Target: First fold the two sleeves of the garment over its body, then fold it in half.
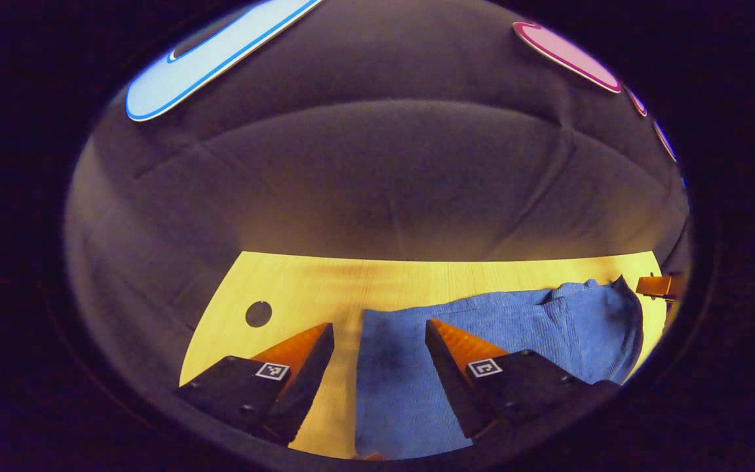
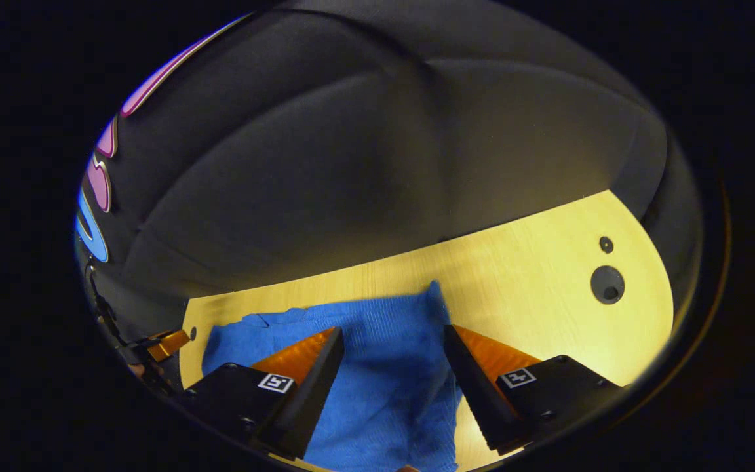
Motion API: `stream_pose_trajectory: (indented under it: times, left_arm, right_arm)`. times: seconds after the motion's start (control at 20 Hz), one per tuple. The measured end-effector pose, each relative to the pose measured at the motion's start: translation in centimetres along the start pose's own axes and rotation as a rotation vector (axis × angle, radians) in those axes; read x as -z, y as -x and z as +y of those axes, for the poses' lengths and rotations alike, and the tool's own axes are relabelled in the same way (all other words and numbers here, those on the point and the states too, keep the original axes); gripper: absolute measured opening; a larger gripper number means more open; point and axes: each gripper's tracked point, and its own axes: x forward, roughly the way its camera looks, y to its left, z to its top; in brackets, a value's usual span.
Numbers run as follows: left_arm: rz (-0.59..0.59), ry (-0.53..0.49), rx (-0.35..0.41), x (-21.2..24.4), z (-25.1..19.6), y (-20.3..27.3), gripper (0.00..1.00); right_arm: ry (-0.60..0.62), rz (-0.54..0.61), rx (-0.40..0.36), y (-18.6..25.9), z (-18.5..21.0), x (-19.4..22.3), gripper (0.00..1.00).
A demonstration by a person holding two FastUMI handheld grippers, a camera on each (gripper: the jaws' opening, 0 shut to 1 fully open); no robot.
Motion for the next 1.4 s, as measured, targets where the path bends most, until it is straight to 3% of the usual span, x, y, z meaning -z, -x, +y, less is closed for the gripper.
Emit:
stream_pose_trajectory:
  times: [0.2, 0.45, 0.8, 0.95, 1.15, 1.4]
  left_arm:
    - [-0.111, -0.012, 0.006, -3.2, -1.1, 3.5, 0.84]
    - [-0.232, 0.037, 0.034, -5.5, -2.8, 9.2, 0.84]
    - [-0.421, 0.084, 0.043, -5.5, -1.1, 21.5, 0.84]
    - [-0.504, 0.065, 0.023, -4.2, 0.5, 28.1, 0.85]
    - [-0.679, 0.033, 0.034, -2.8, -0.4, 36.3, 0.83]
    - [-0.760, 0.050, 0.101, 4.5, 0.2, 48.7, 0.82]
  right_arm:
    - [0.100, -0.129, 0.015, 2.1, 0.3, -2.8, 0.97]
    - [0.243, -0.302, 0.014, 7.9, 3.0, -6.6, 0.97]
    - [0.393, -0.513, -0.003, 22.1, 8.6, -8.3, 0.98]
    - [0.391, -0.602, -0.006, 29.7, 11.3, -7.7, 0.98]
    - [0.400, -0.722, -0.006, 40.9, 13.0, -3.6, 0.96]
    - [0.358, -0.785, 0.001, 52.8, 14.0, 3.0, 0.96]
